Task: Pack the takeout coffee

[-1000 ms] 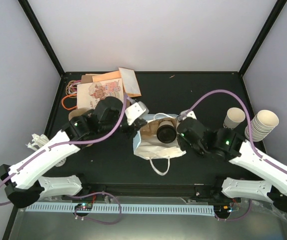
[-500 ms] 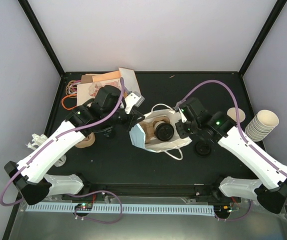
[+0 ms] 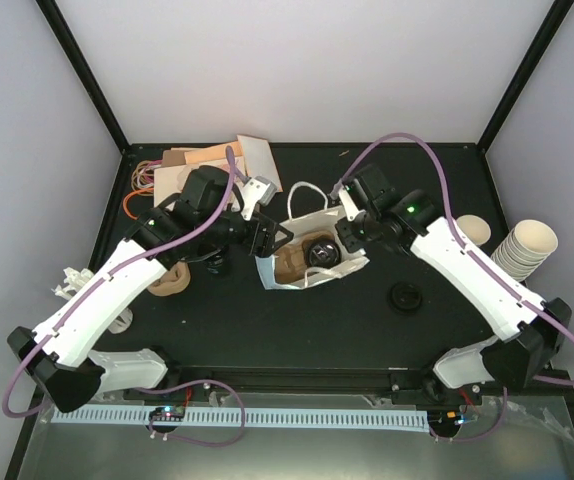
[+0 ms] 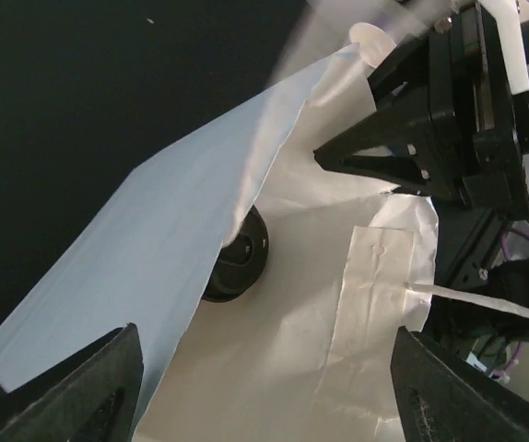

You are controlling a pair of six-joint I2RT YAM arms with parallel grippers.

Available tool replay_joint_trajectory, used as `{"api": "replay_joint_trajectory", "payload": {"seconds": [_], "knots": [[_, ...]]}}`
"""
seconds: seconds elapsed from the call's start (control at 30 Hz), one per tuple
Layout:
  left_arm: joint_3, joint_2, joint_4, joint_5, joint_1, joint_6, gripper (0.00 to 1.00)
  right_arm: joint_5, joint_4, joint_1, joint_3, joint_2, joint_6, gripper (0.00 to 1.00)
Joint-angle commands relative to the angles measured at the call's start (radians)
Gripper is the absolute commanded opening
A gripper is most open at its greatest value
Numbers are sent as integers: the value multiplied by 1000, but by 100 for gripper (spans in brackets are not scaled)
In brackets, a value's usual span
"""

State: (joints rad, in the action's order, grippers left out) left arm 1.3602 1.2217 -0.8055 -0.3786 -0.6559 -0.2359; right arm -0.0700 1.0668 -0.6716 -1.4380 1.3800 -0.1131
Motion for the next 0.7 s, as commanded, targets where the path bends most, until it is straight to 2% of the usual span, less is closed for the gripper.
{"api": "replay_joint_trajectory", "payload": {"seconds": [0.0,0.07,0.17,0.37,0.43,0.53,0.67], "knots": [[17,-42,14,47,26,19,80,-31,37,5,-69,37,21,28],[28,-41,14,72,30,54,83,-56,36,5,-82,39,19,41],[55,-18,12,118,33,101,86,-111,43,4,-118,48,8,53],[119,49,25,153,32,169,87,-233,48,4,-179,23,-46,61],[140,53,20,198,34,174,88,-292,40,5,-185,1,-75,66],[155,40,20,259,35,172,91,-294,24,5,-177,-44,-100,67],[120,-20,28,325,37,143,98,-269,-66,5,-65,-139,-121,66]]}}
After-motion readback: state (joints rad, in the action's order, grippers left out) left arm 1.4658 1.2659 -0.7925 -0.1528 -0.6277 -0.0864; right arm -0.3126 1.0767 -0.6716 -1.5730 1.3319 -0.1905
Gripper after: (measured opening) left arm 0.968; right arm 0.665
